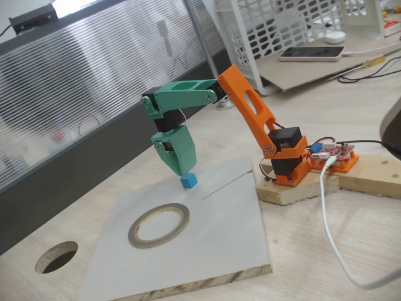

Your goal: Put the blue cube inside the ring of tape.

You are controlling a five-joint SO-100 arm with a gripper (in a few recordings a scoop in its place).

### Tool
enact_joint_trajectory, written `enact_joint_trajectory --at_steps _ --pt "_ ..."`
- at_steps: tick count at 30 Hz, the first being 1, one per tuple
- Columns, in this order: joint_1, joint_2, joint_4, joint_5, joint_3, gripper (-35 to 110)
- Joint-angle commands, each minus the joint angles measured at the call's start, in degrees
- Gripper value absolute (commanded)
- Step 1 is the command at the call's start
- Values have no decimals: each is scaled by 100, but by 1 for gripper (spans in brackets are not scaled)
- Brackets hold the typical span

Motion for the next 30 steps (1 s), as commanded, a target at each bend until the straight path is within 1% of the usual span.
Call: enact_joint_trajectory --at_steps 1,8,12,15,30 --pt "44 167 79 26 -62 17" --pt "53 167 79 70 -35 52" --pt "53 167 79 70 -53 64" --pt "53 167 79 70 -70 67" --pt "62 167 88 79 -9 67"
